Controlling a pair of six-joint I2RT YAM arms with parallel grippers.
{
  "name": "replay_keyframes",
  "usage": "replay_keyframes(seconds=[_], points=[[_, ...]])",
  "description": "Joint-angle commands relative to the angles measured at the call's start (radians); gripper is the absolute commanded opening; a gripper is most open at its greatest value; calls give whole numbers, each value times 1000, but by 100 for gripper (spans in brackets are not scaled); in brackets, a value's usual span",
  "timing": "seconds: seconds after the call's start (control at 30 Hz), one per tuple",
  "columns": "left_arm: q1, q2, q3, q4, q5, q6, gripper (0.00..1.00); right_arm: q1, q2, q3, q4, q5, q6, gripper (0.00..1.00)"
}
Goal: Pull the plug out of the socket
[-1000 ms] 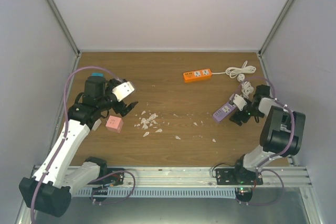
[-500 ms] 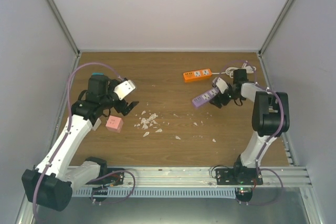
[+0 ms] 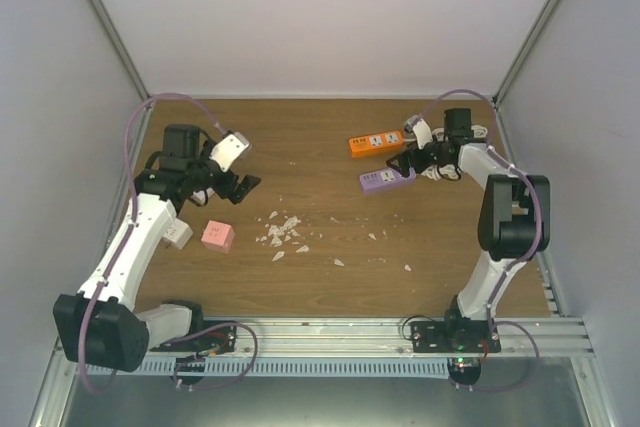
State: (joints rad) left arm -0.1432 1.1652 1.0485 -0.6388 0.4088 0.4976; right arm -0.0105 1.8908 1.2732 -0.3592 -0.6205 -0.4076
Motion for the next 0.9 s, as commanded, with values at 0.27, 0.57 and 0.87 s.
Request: replay_keyframes(seconds=[0.27,0.57,0.87], points=[[197,103,225,14,322,-187,99,-22,-343,98,-147,-203,-1,100],[358,93,149,19,398,-199,99,-226,-509,32,-149,-360,45,100],[508,69,-32,67,431,-149,99,-398,-552,-173,-149,-447,-7,100]])
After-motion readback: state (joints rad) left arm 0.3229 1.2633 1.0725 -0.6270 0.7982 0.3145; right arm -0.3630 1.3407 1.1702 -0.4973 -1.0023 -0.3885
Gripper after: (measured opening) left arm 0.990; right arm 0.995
